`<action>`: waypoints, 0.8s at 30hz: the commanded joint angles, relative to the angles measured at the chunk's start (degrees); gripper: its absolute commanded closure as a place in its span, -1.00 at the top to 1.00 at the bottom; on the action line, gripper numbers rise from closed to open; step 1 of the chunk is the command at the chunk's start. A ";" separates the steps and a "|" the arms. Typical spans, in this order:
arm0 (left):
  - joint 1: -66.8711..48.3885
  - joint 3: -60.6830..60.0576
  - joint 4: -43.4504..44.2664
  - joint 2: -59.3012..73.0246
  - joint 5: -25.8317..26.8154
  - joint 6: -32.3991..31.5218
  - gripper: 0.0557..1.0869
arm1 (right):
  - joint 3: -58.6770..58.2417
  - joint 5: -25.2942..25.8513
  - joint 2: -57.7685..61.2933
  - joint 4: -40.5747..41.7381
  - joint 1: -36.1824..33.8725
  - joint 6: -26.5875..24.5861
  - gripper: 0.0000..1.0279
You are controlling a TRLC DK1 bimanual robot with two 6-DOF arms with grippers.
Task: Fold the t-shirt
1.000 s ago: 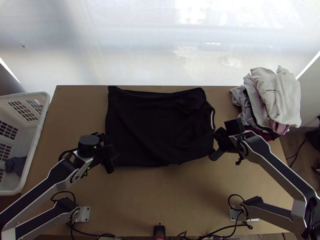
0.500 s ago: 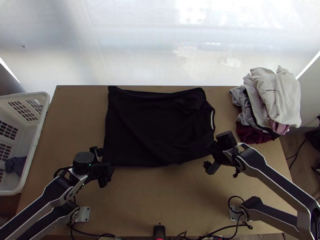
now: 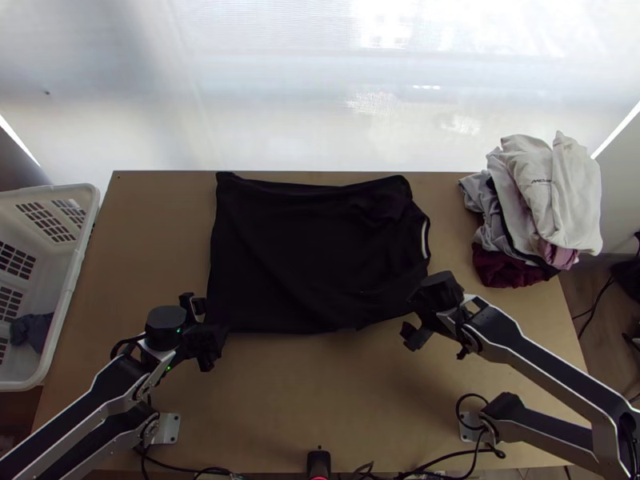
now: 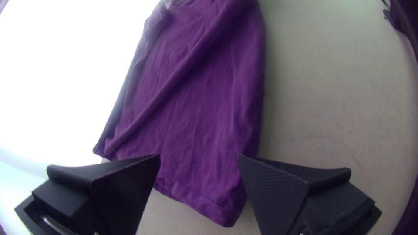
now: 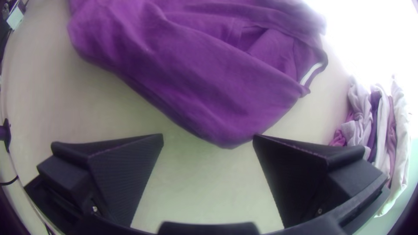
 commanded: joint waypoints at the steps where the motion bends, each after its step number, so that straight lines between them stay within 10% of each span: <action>1: 1.51 -0.51 3.04 2.20 0.54 0.29 0.44 | -1.73 3.28 0.89 5.24 1.75 -0.09 0.80; 13: 2.39 -0.16 4.62 3.96 2.65 0.29 -0.49 | -5.07 3.28 2.30 11.48 4.91 -2.64 -0.06; 19: 2.83 0.28 5.94 5.81 2.74 0.29 -0.61 | -5.16 3.37 4.23 14.21 6.23 -2.99 -0.36; 21: 3.18 0.28 6.21 5.89 3.09 0.29 -0.66 | -4.90 3.28 4.93 15.18 6.50 -3.60 -0.96; 24: 3.53 0.54 6.29 5.98 3.26 -0.15 -0.78 | -5.16 3.28 5.20 15.18 6.50 -3.69 -0.95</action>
